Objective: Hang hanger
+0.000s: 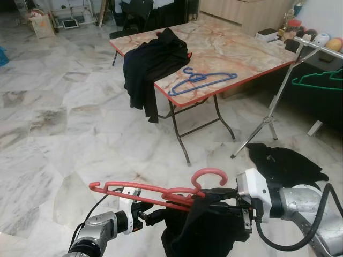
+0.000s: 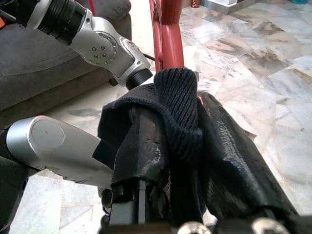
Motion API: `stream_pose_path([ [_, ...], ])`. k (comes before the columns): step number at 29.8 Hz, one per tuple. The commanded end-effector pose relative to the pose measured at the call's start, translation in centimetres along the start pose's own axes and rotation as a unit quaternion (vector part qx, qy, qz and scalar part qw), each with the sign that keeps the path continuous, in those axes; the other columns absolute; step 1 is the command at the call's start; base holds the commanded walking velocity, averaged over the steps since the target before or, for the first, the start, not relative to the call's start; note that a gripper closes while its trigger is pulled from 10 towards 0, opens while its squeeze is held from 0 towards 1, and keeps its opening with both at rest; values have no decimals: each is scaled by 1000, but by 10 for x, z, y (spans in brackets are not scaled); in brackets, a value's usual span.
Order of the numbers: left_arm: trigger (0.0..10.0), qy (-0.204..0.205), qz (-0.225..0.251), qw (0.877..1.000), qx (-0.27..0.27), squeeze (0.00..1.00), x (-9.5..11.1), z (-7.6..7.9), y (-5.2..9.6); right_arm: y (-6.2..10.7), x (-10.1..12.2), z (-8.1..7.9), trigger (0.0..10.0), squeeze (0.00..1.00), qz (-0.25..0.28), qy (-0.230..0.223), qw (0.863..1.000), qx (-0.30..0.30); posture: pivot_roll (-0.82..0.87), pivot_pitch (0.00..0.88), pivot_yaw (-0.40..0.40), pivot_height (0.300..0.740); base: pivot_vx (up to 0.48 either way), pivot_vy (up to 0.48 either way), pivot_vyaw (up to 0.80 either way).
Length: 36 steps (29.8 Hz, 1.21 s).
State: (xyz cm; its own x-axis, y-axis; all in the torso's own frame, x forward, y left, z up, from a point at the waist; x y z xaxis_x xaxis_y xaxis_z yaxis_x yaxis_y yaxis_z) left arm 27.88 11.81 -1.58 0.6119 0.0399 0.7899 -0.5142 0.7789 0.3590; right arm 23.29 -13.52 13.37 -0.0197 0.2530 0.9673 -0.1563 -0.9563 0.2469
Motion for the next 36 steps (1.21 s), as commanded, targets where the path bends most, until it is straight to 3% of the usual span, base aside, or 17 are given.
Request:
stream_pose_path([
  [1,10000,-1,-8,1000,-19,0,1,2,0,3,17,2,10000,0,15,29,999,1,-82,0,-12,740,0,0,0],
  [8,10000,-29,-35,997,-63,0,-1,10,-1,1,19,1,10000,0,17,29,999,8,-83,0,-16,740,0,0,0],
  [13,10000,-83,-74,993,-30,0,-4,3,-2,1,22,-1,10000,0,19,31,999,16,-85,0,-17,740,0,0,0],
  [17,10000,-104,-63,993,6,0,3,-3,-3,1,22,-2,10000,0,18,31,999,19,-89,0,-18,740,0,0,0],
  [25,10000,-108,-45,993,10,0,11,-2,-8,1,24,-3,10000,0,19,31,999,24,-91,0,-20,740,0,0,0],
  [36,10000,-108,-45,991,-61,0,12,11,-11,-1,27,-7,10000,0,20,30,999,38,-93,0,-26,740,0,0,0],
])
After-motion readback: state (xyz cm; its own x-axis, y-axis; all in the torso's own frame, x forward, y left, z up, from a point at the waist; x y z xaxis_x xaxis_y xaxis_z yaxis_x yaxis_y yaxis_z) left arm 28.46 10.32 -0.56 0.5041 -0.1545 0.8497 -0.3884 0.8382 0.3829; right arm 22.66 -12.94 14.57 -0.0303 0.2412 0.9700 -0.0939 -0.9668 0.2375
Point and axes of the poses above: a point about 5 cm out from each wrist's last joint towards the gripper, its own y axis pointing back from the gripper into the wrist, its own x axis along the axis of the wrist's last joint, z = x × y, the point moved 3 cm from there along -y, pointing out of the wrist towards the gripper
